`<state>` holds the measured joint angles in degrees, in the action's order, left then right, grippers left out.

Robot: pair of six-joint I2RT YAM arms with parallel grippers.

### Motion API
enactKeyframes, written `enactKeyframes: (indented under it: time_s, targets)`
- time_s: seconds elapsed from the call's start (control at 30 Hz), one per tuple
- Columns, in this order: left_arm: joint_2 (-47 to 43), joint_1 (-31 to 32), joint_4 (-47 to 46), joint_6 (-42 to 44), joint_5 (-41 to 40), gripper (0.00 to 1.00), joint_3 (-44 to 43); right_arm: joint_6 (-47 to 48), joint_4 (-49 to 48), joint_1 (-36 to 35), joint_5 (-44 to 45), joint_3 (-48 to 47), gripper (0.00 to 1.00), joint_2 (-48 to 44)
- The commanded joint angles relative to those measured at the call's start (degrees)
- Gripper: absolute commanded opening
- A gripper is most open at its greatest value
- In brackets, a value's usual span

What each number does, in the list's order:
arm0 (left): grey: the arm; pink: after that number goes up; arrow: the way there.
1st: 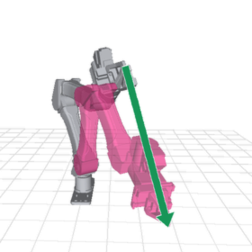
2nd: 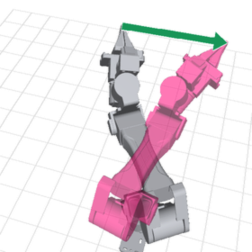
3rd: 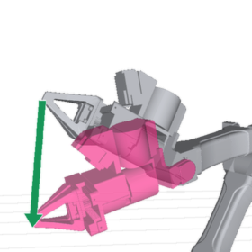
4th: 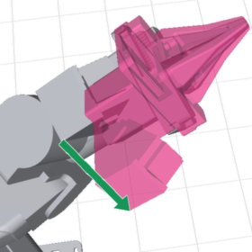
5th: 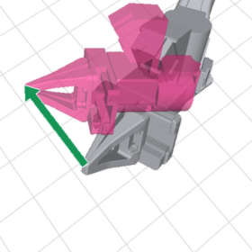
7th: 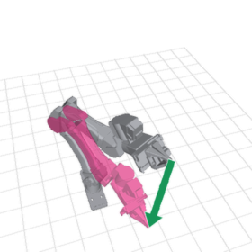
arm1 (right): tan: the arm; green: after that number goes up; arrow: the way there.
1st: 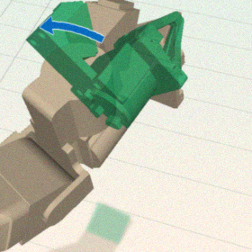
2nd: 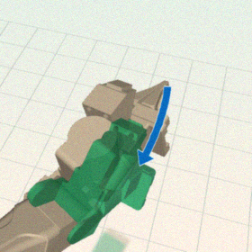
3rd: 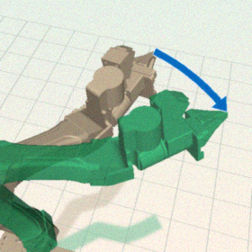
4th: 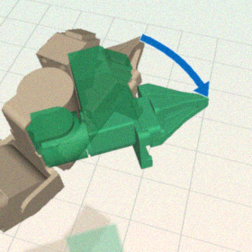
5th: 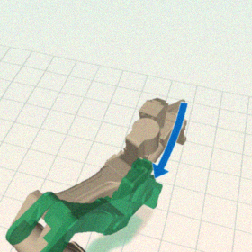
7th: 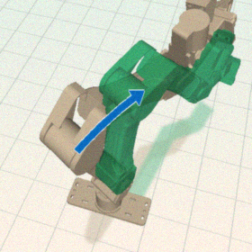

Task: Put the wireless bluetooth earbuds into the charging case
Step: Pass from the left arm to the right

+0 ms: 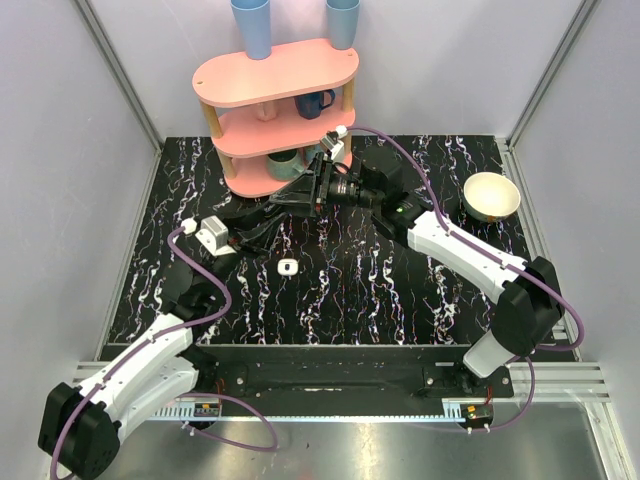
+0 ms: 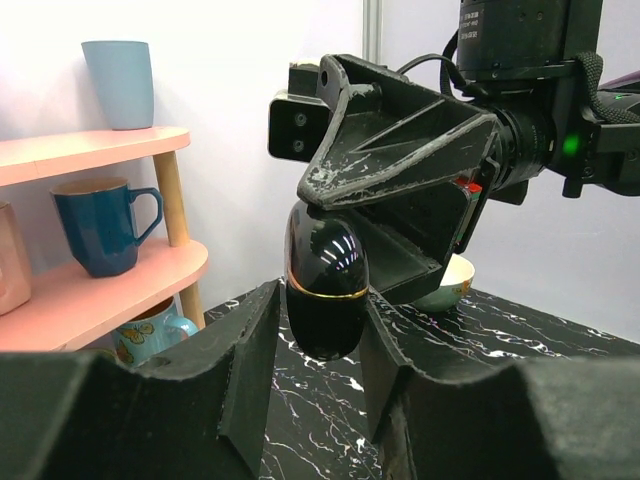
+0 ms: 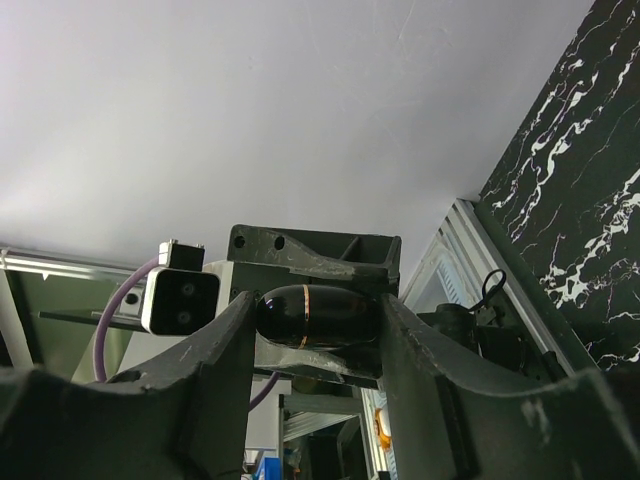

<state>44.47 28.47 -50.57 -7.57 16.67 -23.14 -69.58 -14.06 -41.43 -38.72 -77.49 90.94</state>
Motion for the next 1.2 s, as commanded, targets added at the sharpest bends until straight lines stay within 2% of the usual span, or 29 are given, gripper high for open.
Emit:
enactKeyframes:
  time_s: [0.0,0.1,0.17,0.2,0.27,0.33,0.5,0.6,0.73,0.83,0.93,1.17]
  targets:
    - [-0.3,0.1,-2.6,-0.4,0.2,0.4,-1.7,-0.7,-3.8,-0.4,-1.3,-1.9,0.38,-0.8]
    - [-0.7,0.1,-2.6,-0.2,-0.6,0.39,-1.6,-0.6,-3.5,-0.4,-1.4,-2.0,0.38,-0.5]
    - [-1.0,0.1,-2.8,0.0,-1.0,0.3,-1.4,-0.7,-3.4,-0.4,-1.5,-2.0,0.38,-0.4]
    - [-1.1,0.1,-2.9,0.1,-1.2,0.3,-1.3,-0.8,-3.3,-0.5,-1.5,-2.0,0.38,-0.3]
    - [-1.2,0.1,-3.3,-0.1,-1.5,0.31,-1.3,-0.7,-3.3,-0.4,-1.6,-2.0,0.38,-0.2]
    - [-1.2,0.1,-4.7,-0.2,-1.8,0.4,-0.9,-0.9,-3.2,-0.5,-1.6,-2.0,0.37,-0.2]
    - [-0.9,0.2,-6.7,-1.3,-1.9,0.48,-0.3,-1.0,-3.0,-0.4,-1.4,-2.0,0.37,0.0]
    - [-0.6,0.2,-7.3,-1.5,-1.5,0.45,-0.3,-1.3,-3.0,-0.4,-1.3,-1.8,0.36,0.1]
    - [-0.2,0.2,-7.3,-1.7,-1.0,0.36,-0.5,-1.3,-3.1,-0.5,-1.4,-2.0,0.36,0.2]
    - [-0.1,0.2,-7.0,-1.7,-0.8,0.33,-0.5,-1.2,-3.1,-0.5,-1.5,-2.2,0.36,0.3]
    - [-0.1,0.2,-6.7,-1.8,-0.7,0.34,-0.5,-1.3,-3.8,-0.5,-1.8,-2.2,0.36,0.4]
    - [0.3,0.3,-6.7,-2.0,-0.1,0.45,-0.5,-1.9,-4.2,-0.4,-1.8,-2.0,0.36,0.4]
